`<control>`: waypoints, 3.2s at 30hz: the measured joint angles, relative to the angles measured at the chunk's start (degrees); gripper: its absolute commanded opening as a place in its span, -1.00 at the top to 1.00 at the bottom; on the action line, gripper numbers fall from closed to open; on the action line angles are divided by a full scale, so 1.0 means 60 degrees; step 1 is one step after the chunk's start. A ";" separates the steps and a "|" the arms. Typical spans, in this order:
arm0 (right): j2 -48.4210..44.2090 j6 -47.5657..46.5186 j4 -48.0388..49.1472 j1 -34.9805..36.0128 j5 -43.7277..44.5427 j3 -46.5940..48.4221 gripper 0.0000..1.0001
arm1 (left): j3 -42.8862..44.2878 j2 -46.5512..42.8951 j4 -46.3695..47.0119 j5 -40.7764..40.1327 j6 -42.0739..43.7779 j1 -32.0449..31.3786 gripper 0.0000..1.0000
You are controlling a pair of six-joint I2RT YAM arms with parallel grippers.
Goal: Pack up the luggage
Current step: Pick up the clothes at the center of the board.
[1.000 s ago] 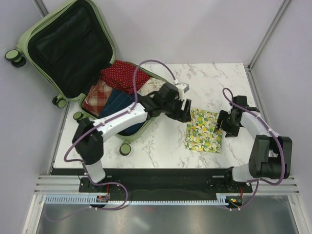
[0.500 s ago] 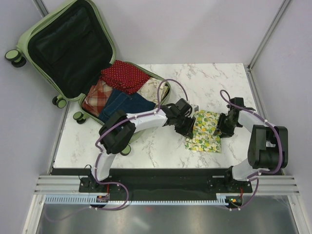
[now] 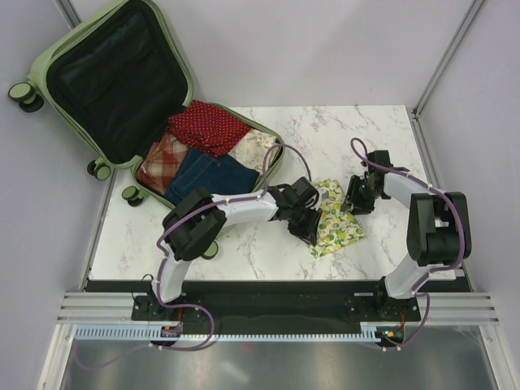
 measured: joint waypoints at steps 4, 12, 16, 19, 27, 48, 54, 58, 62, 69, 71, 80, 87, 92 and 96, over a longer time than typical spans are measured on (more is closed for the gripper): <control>0.0076 0.0109 0.0331 0.0459 -0.0138 0.0066 -0.15 | -0.0455 -0.0463 -0.0106 -0.0240 -0.0087 -0.0069 -0.09; 0.0015 -0.0051 0.0557 0.0678 -0.0495 0.0127 -0.63 | -0.1071 -0.1843 -0.1005 -0.1384 -0.0572 -0.0095 -0.60; 0.0029 -0.0262 0.0656 0.0674 -0.0419 0.0200 -0.64 | -0.1129 -0.2182 -0.1126 -0.1694 -0.0925 0.0040 -0.63; 0.0146 -0.0372 0.0758 0.0674 -0.0397 0.0273 -0.43 | -0.1177 -0.2178 -0.1115 -0.1803 -0.1198 0.0222 -0.65; 0.0441 -0.0415 0.0885 0.0637 -0.0310 0.0390 0.12 | -0.1829 -0.2178 0.0055 -0.1694 -0.1982 0.0820 -0.75; -0.0204 0.0066 0.0266 0.0667 -0.0317 -0.0324 0.15 | -0.2113 -0.1606 0.1297 -0.2040 -0.4244 0.0838 -0.80; -0.0539 0.0291 0.0182 0.0845 -0.0317 -0.0703 0.16 | -0.2116 -0.1563 0.1344 -0.2095 -0.4819 0.0849 -0.82; -0.0841 0.0495 0.0189 0.1002 -0.0321 -0.1035 0.16 | -0.2073 -0.1486 0.1413 -0.2120 -0.5016 0.0852 -0.80; -0.0943 0.0594 0.0182 0.1115 -0.0317 -0.1140 0.16 | -0.1894 -0.1297 0.1552 -0.2124 -0.5107 0.0838 -0.61; -0.0962 0.0674 0.0193 0.1162 -0.0324 -0.1169 0.16 | -0.1789 -0.0991 0.1614 -0.2248 -0.5151 0.0790 0.29; -0.0969 0.0688 0.0197 0.1184 -0.0379 -0.1195 0.16 | -0.1781 -0.0882 0.1643 -0.2299 -0.5111 0.0772 0.64; -0.1162 0.0801 0.0186 0.1257 -0.0721 -0.1228 -0.70 | -0.1355 -0.0780 0.1260 -0.2874 -0.4470 0.0514 0.95; -0.1198 0.0528 -0.0382 0.1271 0.0171 -0.0925 -0.96 | -0.0342 -0.0874 0.0211 -0.4080 -0.3133 0.0113 0.95; -0.1198 0.0386 -0.0627 0.0914 0.0572 -0.0801 -0.96 | 0.1115 -0.0976 -0.0721 -0.4743 -0.1938 -0.0058 0.95; -0.1213 0.0310 -0.0648 0.0750 0.0710 -0.0743 -0.96 | 0.2244 -0.0936 -0.1577 -0.4987 -0.0922 -0.0058 0.95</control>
